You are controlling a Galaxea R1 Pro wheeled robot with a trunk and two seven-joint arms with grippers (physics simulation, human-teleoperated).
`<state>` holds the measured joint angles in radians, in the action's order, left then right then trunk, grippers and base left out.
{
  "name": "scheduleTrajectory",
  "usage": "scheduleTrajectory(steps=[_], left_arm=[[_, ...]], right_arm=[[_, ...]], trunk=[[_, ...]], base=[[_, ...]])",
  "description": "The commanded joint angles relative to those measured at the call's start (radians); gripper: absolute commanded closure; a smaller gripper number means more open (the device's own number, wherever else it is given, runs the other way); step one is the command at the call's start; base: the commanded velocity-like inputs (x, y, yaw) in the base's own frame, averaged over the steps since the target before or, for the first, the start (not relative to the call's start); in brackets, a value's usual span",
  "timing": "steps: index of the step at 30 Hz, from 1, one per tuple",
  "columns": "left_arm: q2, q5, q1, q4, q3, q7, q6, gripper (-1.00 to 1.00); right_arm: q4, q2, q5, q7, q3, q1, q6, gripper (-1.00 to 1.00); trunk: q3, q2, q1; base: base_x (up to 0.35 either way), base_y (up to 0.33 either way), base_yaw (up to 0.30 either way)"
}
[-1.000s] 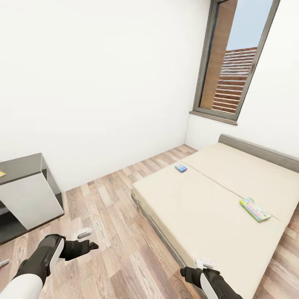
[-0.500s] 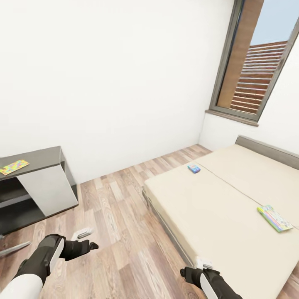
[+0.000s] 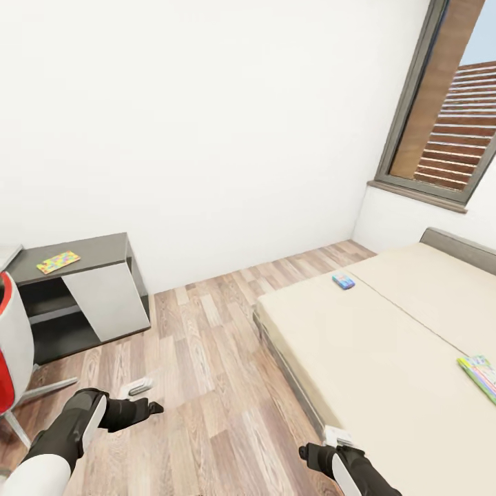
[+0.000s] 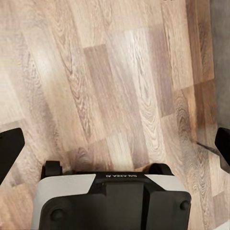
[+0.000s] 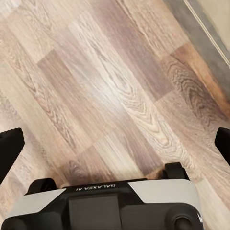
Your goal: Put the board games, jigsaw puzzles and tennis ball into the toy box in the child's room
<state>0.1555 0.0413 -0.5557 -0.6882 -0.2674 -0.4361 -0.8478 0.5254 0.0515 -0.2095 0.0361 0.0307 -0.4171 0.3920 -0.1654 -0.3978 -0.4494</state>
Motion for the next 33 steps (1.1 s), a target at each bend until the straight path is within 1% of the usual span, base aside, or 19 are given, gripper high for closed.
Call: scheduleTrajectory(steps=[1, 9, 21, 33], left_arm=[[-0.001, 0.005, -0.001, -0.001, -0.003, -0.006, -0.005, -1.0], [-0.001, 0.005, -0.001, -0.001, -0.003, -0.006, -0.005, -1.0], [-0.002, 0.005, -0.001, -0.001, -0.003, -0.006, -0.005, -1.0], [-0.002, 0.005, -0.001, -0.001, -0.003, -0.007, -0.005, -1.0]], right_arm=[[0.002, 0.001, -0.008, 0.004, 0.003, 0.0, 0.005, -1.0], [0.002, 0.001, -0.008, 0.004, 0.003, -0.001, 0.005, -1.0], [0.002, 0.001, -0.008, 0.004, 0.003, 0.0, 0.005, -1.0], [0.001, 0.001, -0.008, 0.004, 0.003, 0.0, 0.005, -1.0]], trunk=[[-0.003, -0.002, -0.001], [-0.013, -0.002, -0.001], [-0.028, -0.002, -0.001], [-0.043, -0.002, -0.001]], base=[[0.0, 0.0, 0.21], [0.0, -0.052, 0.207], [0.0, -0.166, 0.205], [-0.001, -0.018, 0.205]])
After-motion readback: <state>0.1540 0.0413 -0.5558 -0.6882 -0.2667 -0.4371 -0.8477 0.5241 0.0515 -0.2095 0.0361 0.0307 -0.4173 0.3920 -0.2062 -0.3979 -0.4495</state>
